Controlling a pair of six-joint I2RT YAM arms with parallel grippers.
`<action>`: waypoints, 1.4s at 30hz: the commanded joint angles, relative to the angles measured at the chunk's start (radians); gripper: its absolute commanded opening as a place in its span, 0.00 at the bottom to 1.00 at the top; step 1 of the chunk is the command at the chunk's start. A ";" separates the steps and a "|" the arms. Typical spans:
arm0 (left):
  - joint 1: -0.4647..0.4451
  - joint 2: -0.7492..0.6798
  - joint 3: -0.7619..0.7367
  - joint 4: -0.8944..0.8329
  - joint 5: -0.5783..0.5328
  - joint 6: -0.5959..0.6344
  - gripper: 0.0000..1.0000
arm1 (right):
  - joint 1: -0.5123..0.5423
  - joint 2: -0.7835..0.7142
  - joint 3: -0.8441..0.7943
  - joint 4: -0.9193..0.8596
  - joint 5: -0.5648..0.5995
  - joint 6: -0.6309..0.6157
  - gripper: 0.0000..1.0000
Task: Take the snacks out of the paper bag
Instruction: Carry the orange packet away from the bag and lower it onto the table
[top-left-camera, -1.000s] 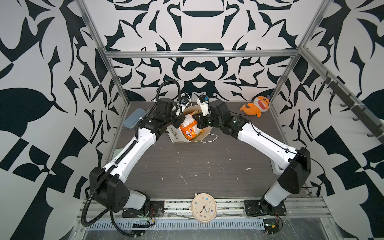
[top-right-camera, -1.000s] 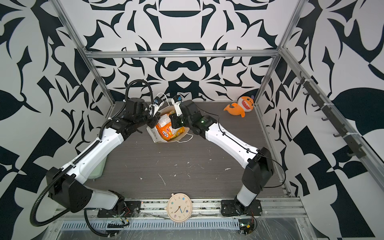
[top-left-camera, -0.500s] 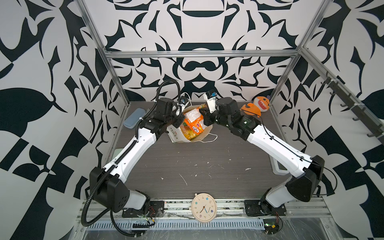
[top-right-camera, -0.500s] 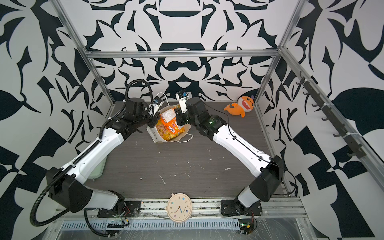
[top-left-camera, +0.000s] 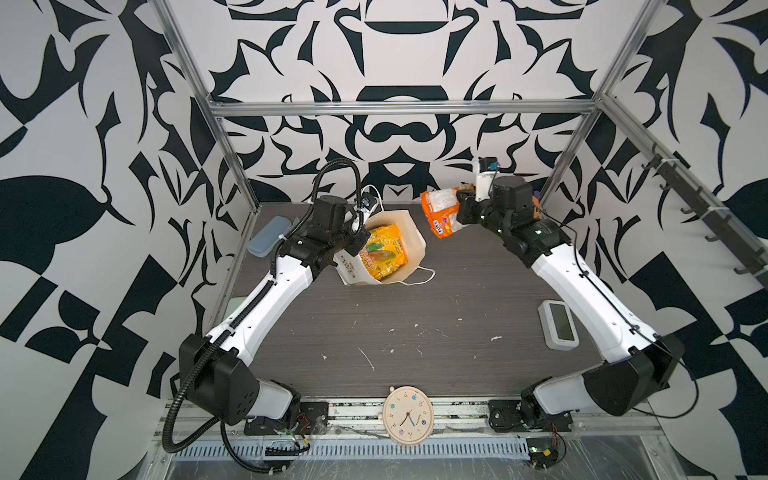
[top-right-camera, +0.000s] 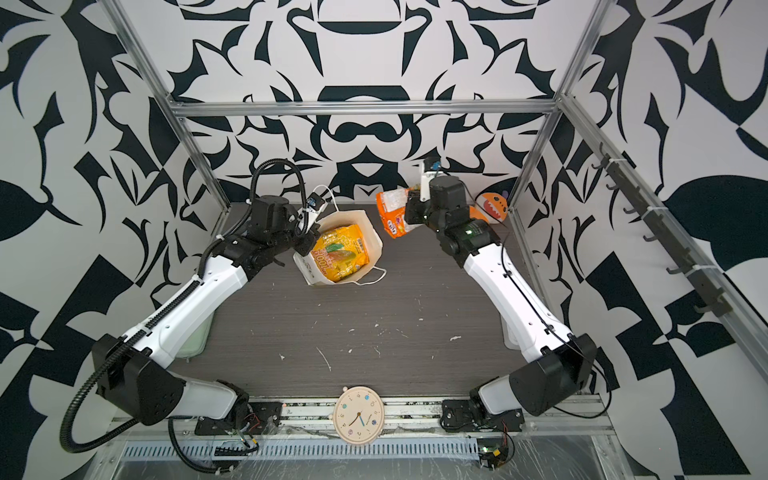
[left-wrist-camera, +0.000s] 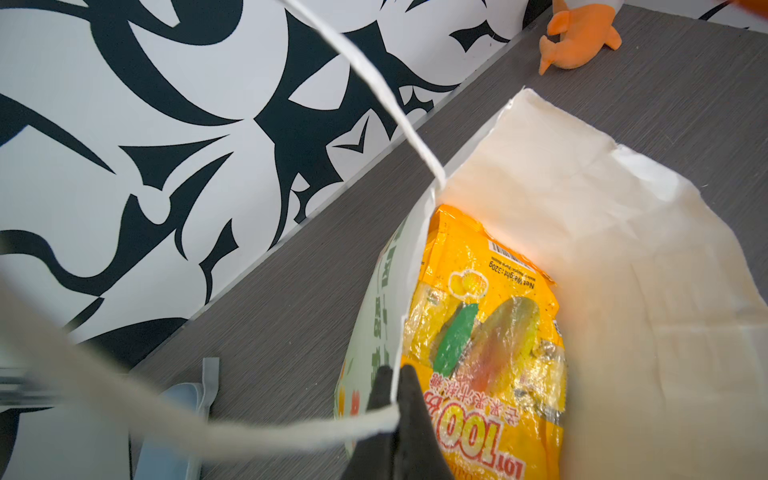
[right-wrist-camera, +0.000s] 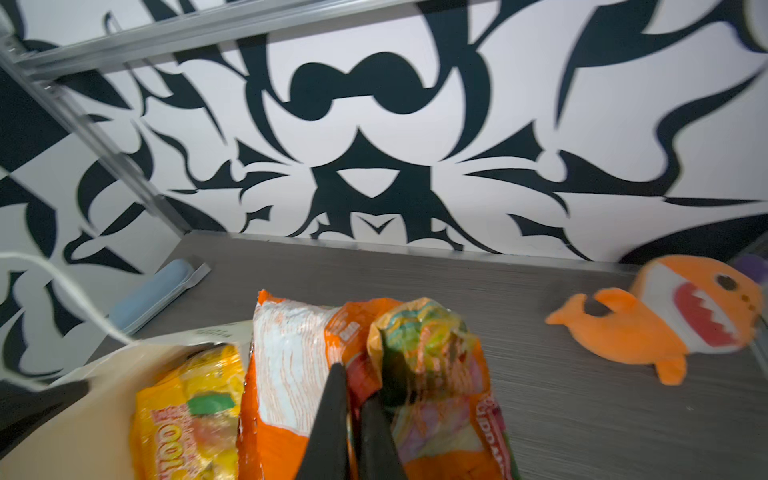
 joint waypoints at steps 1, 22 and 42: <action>-0.002 -0.014 0.011 0.051 0.017 0.002 0.00 | -0.073 -0.019 -0.037 0.017 -0.021 0.037 0.00; -0.001 -0.010 0.014 0.044 0.027 -0.014 0.00 | -0.271 0.372 -0.160 0.230 -0.224 0.111 0.00; -0.002 -0.023 -0.021 0.077 0.033 -0.038 0.00 | -0.180 0.348 -0.137 0.061 -0.090 0.065 0.23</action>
